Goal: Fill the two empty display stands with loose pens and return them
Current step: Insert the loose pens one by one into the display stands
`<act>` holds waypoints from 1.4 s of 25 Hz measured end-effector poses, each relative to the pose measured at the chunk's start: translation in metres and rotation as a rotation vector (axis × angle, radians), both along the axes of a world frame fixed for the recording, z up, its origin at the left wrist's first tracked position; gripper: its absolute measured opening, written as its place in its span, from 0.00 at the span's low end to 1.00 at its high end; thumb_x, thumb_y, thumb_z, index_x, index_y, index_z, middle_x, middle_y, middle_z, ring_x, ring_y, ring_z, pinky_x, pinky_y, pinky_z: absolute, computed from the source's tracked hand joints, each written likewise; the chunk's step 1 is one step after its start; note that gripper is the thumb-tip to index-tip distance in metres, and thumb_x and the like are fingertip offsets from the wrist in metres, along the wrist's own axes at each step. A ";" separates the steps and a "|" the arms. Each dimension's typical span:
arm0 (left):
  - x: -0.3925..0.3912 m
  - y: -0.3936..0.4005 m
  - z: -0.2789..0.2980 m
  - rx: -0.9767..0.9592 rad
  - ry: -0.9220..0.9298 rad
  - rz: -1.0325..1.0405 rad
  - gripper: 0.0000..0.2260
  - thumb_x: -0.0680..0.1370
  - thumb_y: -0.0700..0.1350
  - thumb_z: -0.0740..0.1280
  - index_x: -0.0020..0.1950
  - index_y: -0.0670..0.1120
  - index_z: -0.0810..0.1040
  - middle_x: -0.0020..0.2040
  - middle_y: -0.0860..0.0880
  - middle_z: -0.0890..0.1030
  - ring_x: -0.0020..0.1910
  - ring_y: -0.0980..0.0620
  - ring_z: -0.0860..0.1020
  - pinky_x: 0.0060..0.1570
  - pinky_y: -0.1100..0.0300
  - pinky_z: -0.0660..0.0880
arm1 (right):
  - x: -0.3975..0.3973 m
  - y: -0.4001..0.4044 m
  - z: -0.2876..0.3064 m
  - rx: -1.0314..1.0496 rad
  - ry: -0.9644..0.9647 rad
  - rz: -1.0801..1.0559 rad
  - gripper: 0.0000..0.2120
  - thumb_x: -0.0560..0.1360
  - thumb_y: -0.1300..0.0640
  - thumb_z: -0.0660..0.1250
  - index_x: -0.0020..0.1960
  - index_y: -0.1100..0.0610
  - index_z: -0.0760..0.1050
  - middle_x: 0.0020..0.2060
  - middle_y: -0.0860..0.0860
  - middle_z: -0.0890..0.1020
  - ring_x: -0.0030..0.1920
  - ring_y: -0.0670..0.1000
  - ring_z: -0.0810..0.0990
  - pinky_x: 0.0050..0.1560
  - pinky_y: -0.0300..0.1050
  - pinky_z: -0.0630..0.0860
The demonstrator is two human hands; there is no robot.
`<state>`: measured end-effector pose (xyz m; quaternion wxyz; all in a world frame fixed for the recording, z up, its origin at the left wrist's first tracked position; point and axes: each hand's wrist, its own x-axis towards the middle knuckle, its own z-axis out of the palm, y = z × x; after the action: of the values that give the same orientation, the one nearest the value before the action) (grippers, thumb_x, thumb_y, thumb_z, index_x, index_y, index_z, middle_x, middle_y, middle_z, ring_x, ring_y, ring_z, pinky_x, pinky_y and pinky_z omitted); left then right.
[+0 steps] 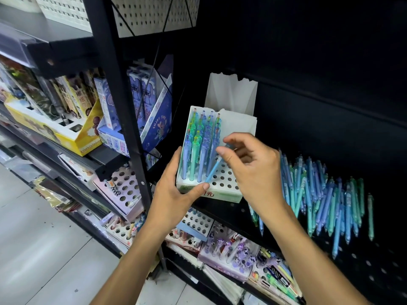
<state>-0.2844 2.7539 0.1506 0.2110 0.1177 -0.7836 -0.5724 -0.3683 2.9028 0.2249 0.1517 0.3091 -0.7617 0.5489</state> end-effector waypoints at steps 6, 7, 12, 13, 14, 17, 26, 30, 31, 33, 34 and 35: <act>0.001 0.003 -0.003 -0.070 0.028 0.008 0.45 0.68 0.50 0.80 0.78 0.62 0.58 0.68 0.61 0.75 0.68 0.59 0.73 0.68 0.49 0.71 | 0.000 -0.018 0.001 0.238 0.131 0.044 0.10 0.73 0.53 0.75 0.50 0.57 0.82 0.37 0.47 0.84 0.35 0.45 0.80 0.41 0.48 0.81; 0.000 0.003 -0.003 -0.075 0.024 0.001 0.46 0.68 0.50 0.81 0.78 0.63 0.57 0.68 0.61 0.75 0.69 0.58 0.73 0.68 0.48 0.71 | 0.000 -0.019 0.000 0.234 0.105 0.036 0.10 0.73 0.53 0.75 0.50 0.57 0.82 0.37 0.47 0.84 0.35 0.45 0.80 0.40 0.47 0.80; 0.021 0.039 0.005 -0.293 0.189 0.293 0.33 0.74 0.47 0.74 0.76 0.52 0.64 0.75 0.49 0.66 0.74 0.51 0.66 0.71 0.45 0.68 | 0.014 0.011 -0.013 0.119 -0.043 -0.043 0.13 0.75 0.51 0.72 0.57 0.55 0.80 0.46 0.45 0.84 0.45 0.40 0.81 0.42 0.29 0.76; 0.026 0.054 0.009 -0.384 0.330 0.278 0.26 0.75 0.44 0.71 0.72 0.47 0.69 0.70 0.45 0.69 0.70 0.48 0.69 0.69 0.48 0.69 | 0.016 0.025 -0.016 0.071 -0.016 -0.103 0.11 0.77 0.52 0.71 0.56 0.55 0.80 0.46 0.45 0.84 0.45 0.40 0.81 0.43 0.29 0.76; 0.029 0.071 0.014 -0.427 0.434 0.205 0.20 0.76 0.43 0.69 0.68 0.44 0.73 0.66 0.44 0.73 0.66 0.47 0.72 0.67 0.53 0.70 | 0.017 0.042 -0.019 0.030 0.005 -0.172 0.08 0.77 0.54 0.70 0.55 0.55 0.81 0.46 0.45 0.84 0.44 0.41 0.81 0.43 0.31 0.77; 0.014 0.115 0.025 -0.438 0.452 -0.063 0.13 0.77 0.43 0.65 0.61 0.44 0.78 0.57 0.49 0.78 0.58 0.51 0.76 0.60 0.58 0.72 | 0.010 0.111 -0.027 0.015 -0.037 -0.373 0.04 0.77 0.60 0.70 0.51 0.54 0.82 0.42 0.43 0.84 0.42 0.42 0.82 0.41 0.33 0.75; -0.080 0.258 0.074 -1.223 -0.081 -0.483 0.15 0.77 0.43 0.61 0.63 0.42 0.74 0.58 0.42 0.78 0.58 0.42 0.75 0.56 0.49 0.74 | -0.055 0.286 -0.036 0.705 -0.493 -0.793 0.07 0.75 0.51 0.69 0.48 0.54 0.82 0.45 0.54 0.86 0.50 0.58 0.83 0.47 0.46 0.77; -0.118 0.287 0.064 -1.266 -0.339 -0.489 0.19 0.81 0.52 0.63 0.65 0.41 0.74 0.63 0.39 0.75 0.62 0.40 0.73 0.56 0.48 0.74 | -0.061 0.296 -0.041 0.758 -0.574 -0.735 0.09 0.71 0.50 0.72 0.50 0.52 0.82 0.47 0.51 0.84 0.50 0.56 0.82 0.49 0.45 0.79; -0.120 0.292 0.062 -1.262 -0.386 -0.509 0.20 0.80 0.53 0.64 0.65 0.40 0.74 0.63 0.38 0.75 0.63 0.39 0.73 0.55 0.49 0.74 | -0.061 0.299 -0.038 0.776 -0.590 -0.731 0.09 0.71 0.52 0.72 0.49 0.52 0.82 0.46 0.52 0.84 0.50 0.57 0.82 0.48 0.45 0.78; -0.122 0.299 0.058 -1.189 -0.419 -0.528 0.18 0.79 0.51 0.67 0.63 0.40 0.75 0.62 0.38 0.75 0.60 0.40 0.76 0.51 0.50 0.76 | -0.063 0.309 -0.033 0.821 -0.623 -0.726 0.08 0.71 0.55 0.72 0.49 0.54 0.81 0.46 0.52 0.84 0.49 0.57 0.82 0.46 0.44 0.77; -0.123 0.301 0.058 -1.134 -0.432 -0.534 0.15 0.79 0.49 0.68 0.60 0.40 0.75 0.60 0.39 0.76 0.57 0.41 0.77 0.49 0.52 0.75 | -0.063 0.313 -0.031 0.840 -0.637 -0.728 0.08 0.71 0.55 0.71 0.49 0.56 0.81 0.45 0.52 0.83 0.49 0.57 0.82 0.45 0.44 0.77; -0.125 0.302 0.059 -1.082 -0.448 -0.537 0.13 0.78 0.48 0.69 0.57 0.41 0.75 0.59 0.40 0.76 0.55 0.42 0.78 0.46 0.54 0.74 | -0.064 0.318 -0.028 0.853 -0.637 -0.740 0.09 0.71 0.53 0.70 0.49 0.57 0.80 0.45 0.53 0.82 0.49 0.58 0.82 0.43 0.45 0.76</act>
<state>-0.4092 3.0557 0.2098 -0.0787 -0.0887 -0.9888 -0.0907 -0.4327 3.2203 0.1966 -0.0388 -0.1184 -0.9768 0.1743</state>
